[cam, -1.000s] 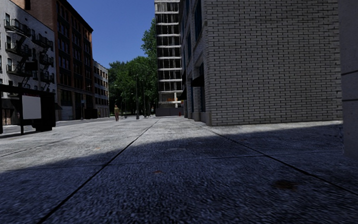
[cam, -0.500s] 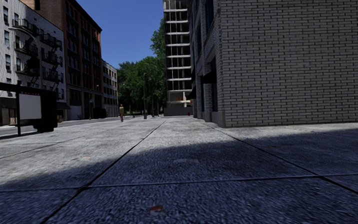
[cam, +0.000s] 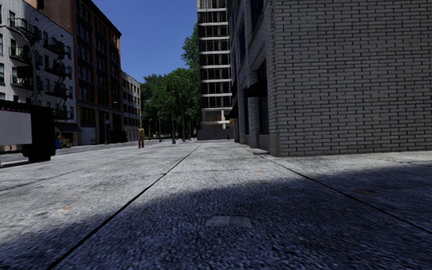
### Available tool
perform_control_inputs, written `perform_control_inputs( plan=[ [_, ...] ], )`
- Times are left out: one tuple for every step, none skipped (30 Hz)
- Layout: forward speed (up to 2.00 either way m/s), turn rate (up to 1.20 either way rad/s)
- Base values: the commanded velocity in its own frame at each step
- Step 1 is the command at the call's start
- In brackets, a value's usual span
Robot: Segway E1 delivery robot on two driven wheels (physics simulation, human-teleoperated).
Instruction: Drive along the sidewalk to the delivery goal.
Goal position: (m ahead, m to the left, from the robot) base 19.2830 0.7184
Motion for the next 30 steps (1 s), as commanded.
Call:
perform_control_inputs(
  plan=[
    [2.00,0.00],
    [2.00,0.00],
    [2.00,0.00],
    [2.00,0.00],
    [2.00,0.06],
    [2.00,0.06],
    [2.00,0.20],
    [2.00,0.26],
    [2.00,0.28],
    [2.00,0.28],
    [2.00,0.25],
    [2.00,0.05],
    [2.00,0.05],
    [2.00,0.00],
    [2.00,0.00],
    [2.00,0.00],
    [2.00,0.00],
    [2.00,0.00],
    [2.00,0.00],
    [2.00,0.00],
    [2.00,0.00],
    [2.00,0.00],
    [2.00,0.00],
    [2.00,0.00],
    [2.00,0.00],
    [2.00,0.00],
    [2.00,0.00],
    [2.00,0.00],
    [2.00,0.00],
    [2.00,0.00]
  ],
)
